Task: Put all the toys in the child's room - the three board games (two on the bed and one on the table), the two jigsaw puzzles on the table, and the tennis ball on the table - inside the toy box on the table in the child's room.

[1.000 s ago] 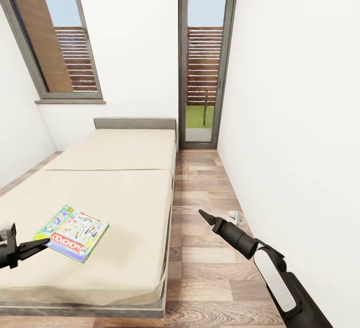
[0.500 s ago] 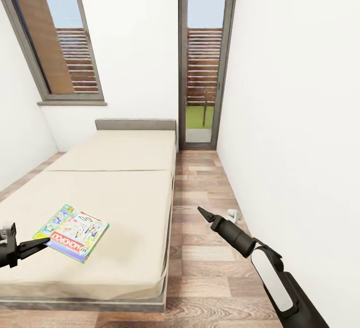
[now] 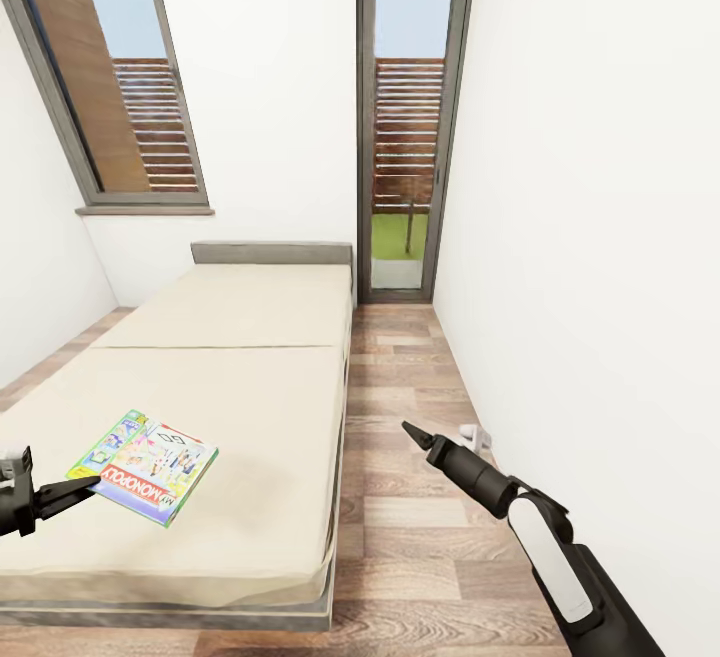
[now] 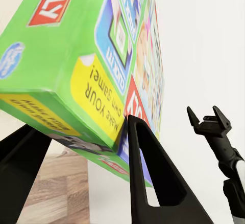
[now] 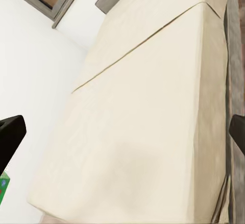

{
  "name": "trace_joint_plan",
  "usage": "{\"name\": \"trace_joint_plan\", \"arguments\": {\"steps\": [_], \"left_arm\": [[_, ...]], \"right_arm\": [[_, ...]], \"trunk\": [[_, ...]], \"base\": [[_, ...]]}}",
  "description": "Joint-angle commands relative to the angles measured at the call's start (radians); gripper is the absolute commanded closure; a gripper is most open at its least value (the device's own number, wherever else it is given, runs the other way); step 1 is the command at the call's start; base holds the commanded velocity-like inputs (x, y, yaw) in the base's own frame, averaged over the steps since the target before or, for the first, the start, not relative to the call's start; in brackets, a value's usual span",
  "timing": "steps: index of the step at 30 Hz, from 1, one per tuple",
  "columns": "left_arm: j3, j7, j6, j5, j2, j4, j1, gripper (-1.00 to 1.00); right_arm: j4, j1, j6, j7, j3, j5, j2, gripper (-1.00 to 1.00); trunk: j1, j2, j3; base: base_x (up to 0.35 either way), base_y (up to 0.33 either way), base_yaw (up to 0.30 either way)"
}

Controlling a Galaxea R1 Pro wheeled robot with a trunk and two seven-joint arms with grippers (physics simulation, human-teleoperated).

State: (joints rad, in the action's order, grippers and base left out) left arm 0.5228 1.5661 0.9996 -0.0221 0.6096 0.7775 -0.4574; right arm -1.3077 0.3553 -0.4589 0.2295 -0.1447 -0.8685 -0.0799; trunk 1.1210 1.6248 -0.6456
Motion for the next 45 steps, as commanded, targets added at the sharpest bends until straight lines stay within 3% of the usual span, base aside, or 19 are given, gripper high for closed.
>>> {"name": "trace_joint_plan", "arguments": {"steps": [1, 11, 25, 45], "left_arm": [[0.000, 0.005, 0.010, 0.002, 0.000, 0.000, -0.001, 1.00], [-0.001, 0.005, 0.010, 0.003, 0.000, -0.001, 0.000, 1.00], [0.000, 0.005, 0.011, 0.004, 0.001, 0.000, -0.001, 1.00], [0.000, 0.005, 0.010, 0.004, 0.000, -0.001, -0.001, 1.00]], "right_arm": [[-0.001, 0.001, -0.002, 0.007, 0.001, -0.002, 0.002, -1.00], [-0.067, 0.001, 0.003, 0.016, -0.004, 0.005, 0.006, -1.00], [-0.063, 0.001, 0.007, 0.012, -0.009, 0.006, 0.009, -1.00], [-0.061, 0.001, 0.008, 0.005, -0.015, 0.018, 0.011, -1.00]], "trunk": [[-0.004, -0.007, 0.002], [-0.042, -0.077, 0.034], [-0.096, -0.175, 0.084], [-0.173, -0.315, 0.146]], "base": [[0.000, 0.000, 0.000], [0.000, 0.000, 0.007], [0.000, 0.000, 0.209], [0.000, 0.000, 0.060]]}}
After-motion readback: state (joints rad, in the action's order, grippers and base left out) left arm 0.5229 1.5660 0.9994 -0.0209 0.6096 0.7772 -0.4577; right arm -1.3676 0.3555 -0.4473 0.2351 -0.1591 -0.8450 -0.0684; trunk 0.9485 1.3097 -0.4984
